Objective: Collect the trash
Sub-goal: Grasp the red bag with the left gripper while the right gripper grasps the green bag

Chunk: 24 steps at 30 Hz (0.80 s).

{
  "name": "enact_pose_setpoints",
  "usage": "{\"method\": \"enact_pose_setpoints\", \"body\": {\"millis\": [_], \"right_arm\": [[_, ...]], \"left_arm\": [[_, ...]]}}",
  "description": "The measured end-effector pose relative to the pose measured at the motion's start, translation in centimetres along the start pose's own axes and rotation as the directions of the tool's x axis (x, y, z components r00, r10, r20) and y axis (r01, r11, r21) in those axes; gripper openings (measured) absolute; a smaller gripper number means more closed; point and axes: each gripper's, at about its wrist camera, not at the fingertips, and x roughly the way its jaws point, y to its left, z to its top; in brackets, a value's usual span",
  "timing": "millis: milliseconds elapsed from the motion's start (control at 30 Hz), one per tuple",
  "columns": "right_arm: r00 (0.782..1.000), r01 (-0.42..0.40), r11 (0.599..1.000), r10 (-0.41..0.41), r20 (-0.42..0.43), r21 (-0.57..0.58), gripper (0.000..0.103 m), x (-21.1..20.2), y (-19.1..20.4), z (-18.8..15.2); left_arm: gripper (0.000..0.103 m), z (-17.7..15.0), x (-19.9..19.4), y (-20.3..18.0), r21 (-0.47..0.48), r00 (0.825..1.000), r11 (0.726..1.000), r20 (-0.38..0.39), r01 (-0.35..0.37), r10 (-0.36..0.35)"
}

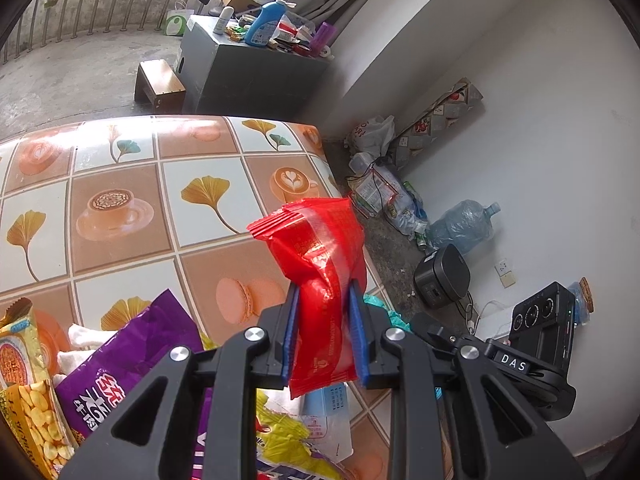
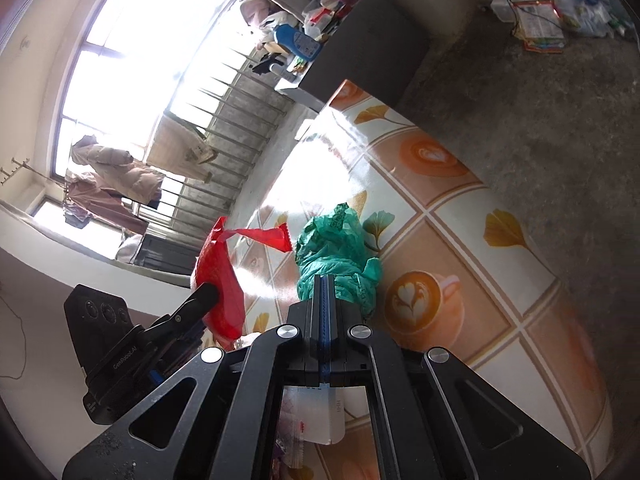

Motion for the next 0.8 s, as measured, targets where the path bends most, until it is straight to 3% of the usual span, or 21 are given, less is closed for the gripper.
{"method": "enact_pose_setpoints", "body": {"millis": [100, 167, 200, 367, 633, 800], "right_arm": [[1.000, 0.023, 1.000, -0.023, -0.007, -0.020, 0.009, 0.5, 0.3, -0.1], [0.999, 0.042, 0.998, -0.042, -0.004, -0.040, 0.041, 1.1, 0.6, -0.1], [0.999, 0.049, 0.998, -0.050, -0.009, -0.050, 0.046, 1.4, 0.9, -0.1], [0.992, 0.077, 0.995, -0.083, -0.097, -0.066, 0.049, 4.0, 0.5, -0.3], [0.981, -0.009, 1.000, 0.004, -0.196, -0.027, 0.050, 6.4, 0.6, -0.7], [0.980, -0.038, 0.999, 0.039, -0.195, 0.008, 0.045, 6.4, 0.1, -0.5]], "left_arm": [[0.022, -0.1, 0.6, -0.4, 0.001, 1.000, 1.000, -0.019, -0.001, 0.001], [0.022, -0.1, 1.1, -0.6, 0.006, 0.999, 1.000, -0.033, -0.005, 0.005], [0.022, -0.2, 1.4, -0.6, 0.008, 0.999, 1.000, -0.040, -0.008, 0.008], [0.022, -0.2, 2.3, -0.5, 0.004, 0.998, 1.000, -0.058, -0.018, 0.018], [0.022, 0.1, 2.9, 0.3, -0.005, 0.997, 0.999, -0.066, -0.045, 0.045], [0.022, 0.2, 2.9, 0.8, -0.018, 0.997, 0.999, -0.066, -0.042, 0.041]]}}
